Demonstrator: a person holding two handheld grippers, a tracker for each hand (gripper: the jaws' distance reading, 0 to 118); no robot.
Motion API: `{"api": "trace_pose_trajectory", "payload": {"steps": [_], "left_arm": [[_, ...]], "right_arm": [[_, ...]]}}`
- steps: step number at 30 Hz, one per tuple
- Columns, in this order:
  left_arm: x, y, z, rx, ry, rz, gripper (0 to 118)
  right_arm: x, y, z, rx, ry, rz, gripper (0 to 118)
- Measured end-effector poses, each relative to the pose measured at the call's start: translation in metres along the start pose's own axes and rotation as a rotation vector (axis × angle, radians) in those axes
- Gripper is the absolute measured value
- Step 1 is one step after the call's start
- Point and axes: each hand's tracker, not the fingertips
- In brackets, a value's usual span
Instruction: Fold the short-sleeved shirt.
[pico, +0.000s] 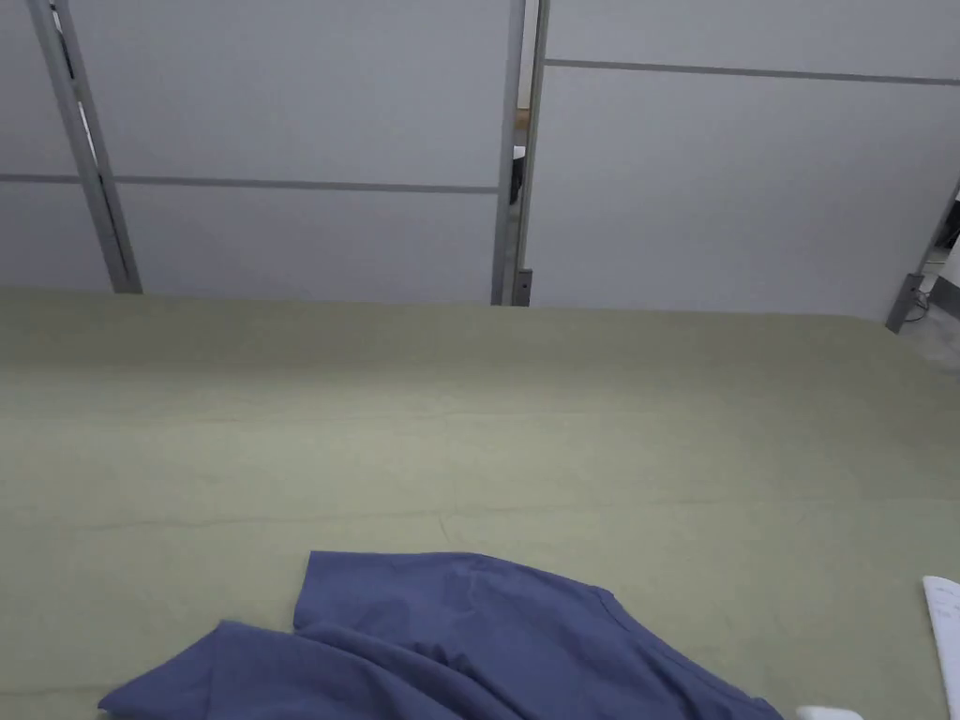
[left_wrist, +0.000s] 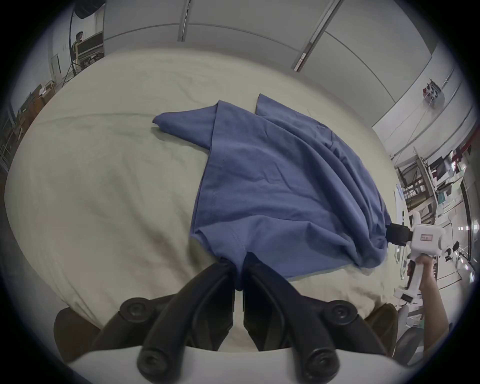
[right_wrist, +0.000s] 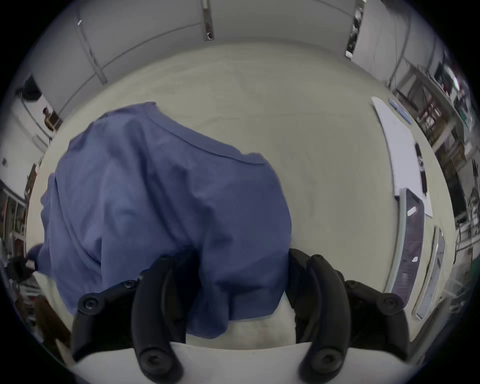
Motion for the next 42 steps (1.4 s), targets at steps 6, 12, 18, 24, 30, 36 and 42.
{"api": "trace_pose_trajectory", "payload": {"steps": [6,12,18,24,30,36,42], "left_arm": [[-0.011,0.021,0.078,0.178,-0.127,0.11,5],[-0.017,0.109,0.174,0.39,-0.199,0.076,5],[-0.007,0.273,0.204,0.522,-0.197,0.083,5],[0.017,0.394,0.237,0.75,-0.221,0.053,5],[0.027,0.419,0.25,0.873,-0.224,0.022,5],[0.027,0.359,0.218,0.835,-0.142,-0.014,5],[0.01,0.235,0.157,0.615,-0.048,-0.023,5]], "right_arm": [[-0.019,0.002,0.108,0.195,0.282,-0.027,5],[-0.031,0.071,0.212,0.384,0.467,-0.09,5],[-0.067,0.208,0.242,0.499,0.469,-0.081,5],[-0.105,0.307,0.284,0.795,0.384,-0.036,5],[-0.102,0.335,0.308,0.903,0.365,-0.062,5],[-0.085,0.275,0.288,0.825,0.322,-0.083,5],[-0.067,0.166,0.229,0.58,0.278,-0.103,5]]}}
